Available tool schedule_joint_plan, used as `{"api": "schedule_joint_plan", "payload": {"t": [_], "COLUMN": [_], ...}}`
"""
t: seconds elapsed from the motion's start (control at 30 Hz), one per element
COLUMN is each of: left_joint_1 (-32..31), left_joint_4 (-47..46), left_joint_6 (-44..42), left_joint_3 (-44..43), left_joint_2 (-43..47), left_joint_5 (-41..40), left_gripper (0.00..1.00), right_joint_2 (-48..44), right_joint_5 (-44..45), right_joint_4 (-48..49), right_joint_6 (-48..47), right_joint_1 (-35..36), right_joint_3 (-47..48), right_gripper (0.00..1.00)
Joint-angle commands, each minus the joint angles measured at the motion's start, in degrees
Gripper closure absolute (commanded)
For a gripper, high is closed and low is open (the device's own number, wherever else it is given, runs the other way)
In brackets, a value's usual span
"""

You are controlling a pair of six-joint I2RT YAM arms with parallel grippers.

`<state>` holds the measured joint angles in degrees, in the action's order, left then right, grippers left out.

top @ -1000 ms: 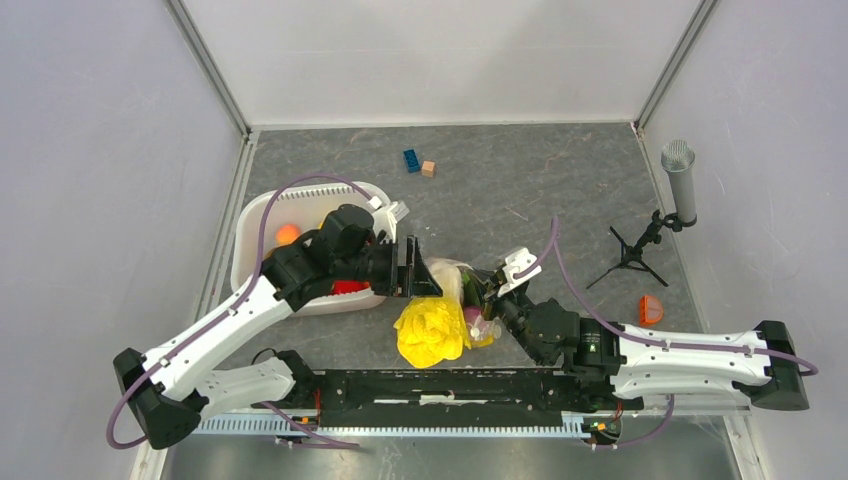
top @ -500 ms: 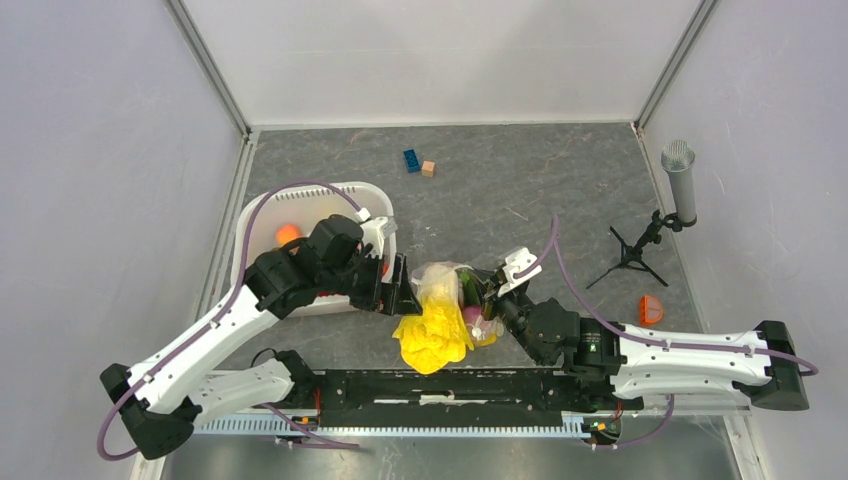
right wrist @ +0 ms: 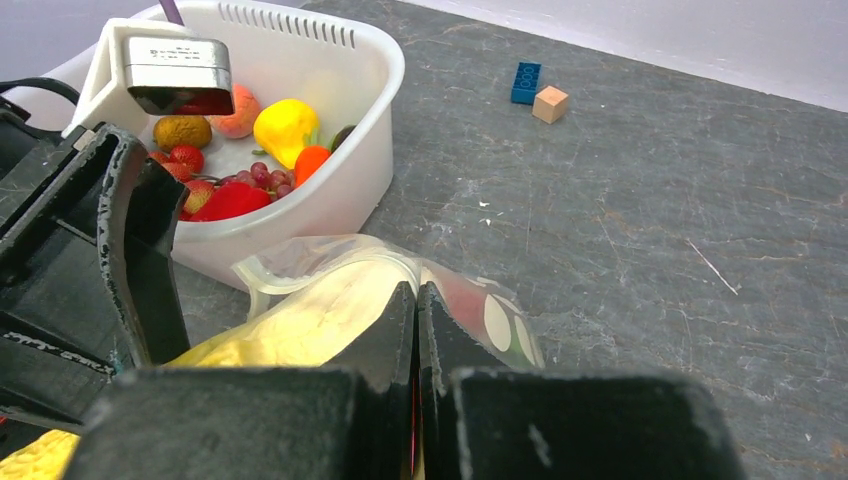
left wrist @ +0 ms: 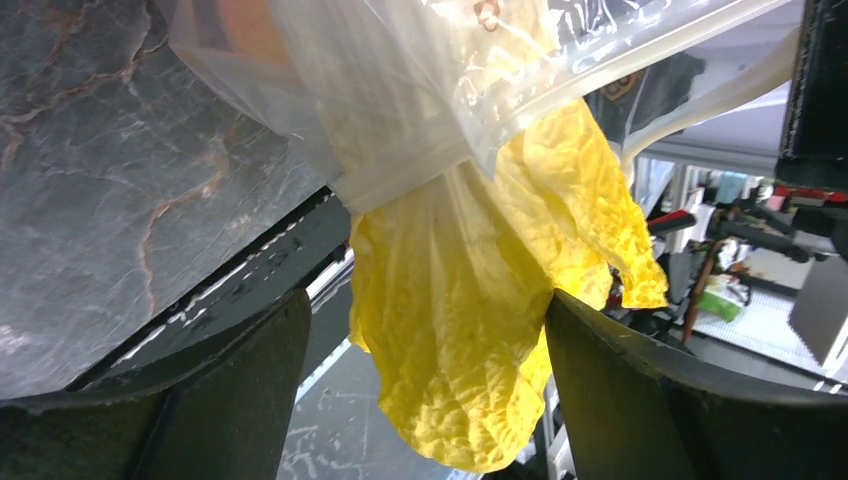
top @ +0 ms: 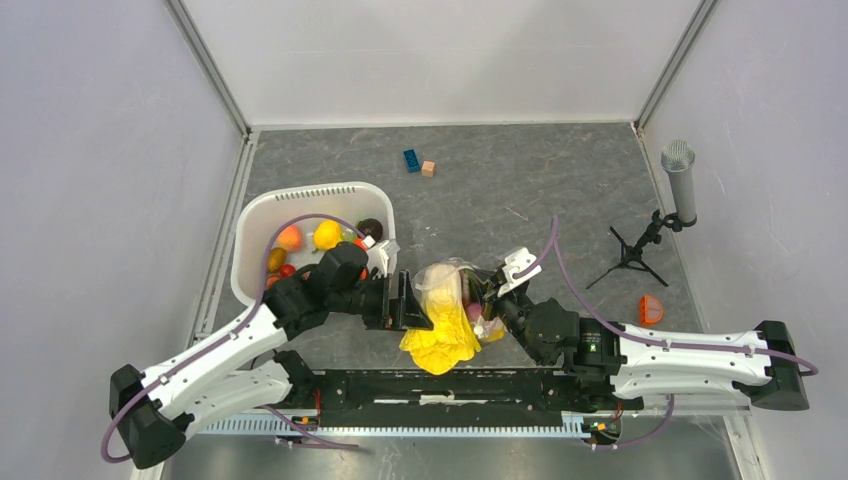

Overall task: Place the food in the zip-top bag and seal the zipper
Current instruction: Place the fake vegetable in the zipper food storage bag.

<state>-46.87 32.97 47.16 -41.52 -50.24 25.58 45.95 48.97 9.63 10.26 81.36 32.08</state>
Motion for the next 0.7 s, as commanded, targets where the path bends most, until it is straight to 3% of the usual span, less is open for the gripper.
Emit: {"api": "schedule_joint_plan", "payload": {"t": [0.0,0.1,0.2,0.37,0.5,0.67], "left_joint_1": [-0.92,-1.29,-1.38,-1.64,-1.73,-1.90], "left_joint_4": [-14.34,-19.93,-22.54,-19.60,-13.77,-13.32], "left_joint_6": [12.04,16.27,17.53,15.16,10.87,9.64], "left_joint_3": [4.14,6.73,7.10,6.01,5.52,6.20], "left_joint_2": [3.80,5.93,5.20,2.58,1.66,0.88], "left_joint_5": [-3.48,-6.97,-7.59,-5.02,-2.96,-1.12], "left_gripper": [0.13,0.24,0.28,0.11,0.08,0.09], "right_joint_2": [-0.59,-0.79,-0.88,-1.12,-1.71,-1.88], "right_joint_5": [0.43,0.19,-0.49,-0.24,0.04,0.24], "right_joint_4": [1.62,2.25,2.63,2.19,2.29,2.28], "right_joint_6": [0.45,0.55,0.88,1.15,1.01,1.22], "right_joint_1": [-0.06,-0.03,-0.06,-0.07,-0.06,-0.06], "right_joint_3": [2.48,1.83,1.41,1.32,1.15,1.06], "right_gripper": [0.99,0.99,0.99,0.99,0.99,0.99]}}
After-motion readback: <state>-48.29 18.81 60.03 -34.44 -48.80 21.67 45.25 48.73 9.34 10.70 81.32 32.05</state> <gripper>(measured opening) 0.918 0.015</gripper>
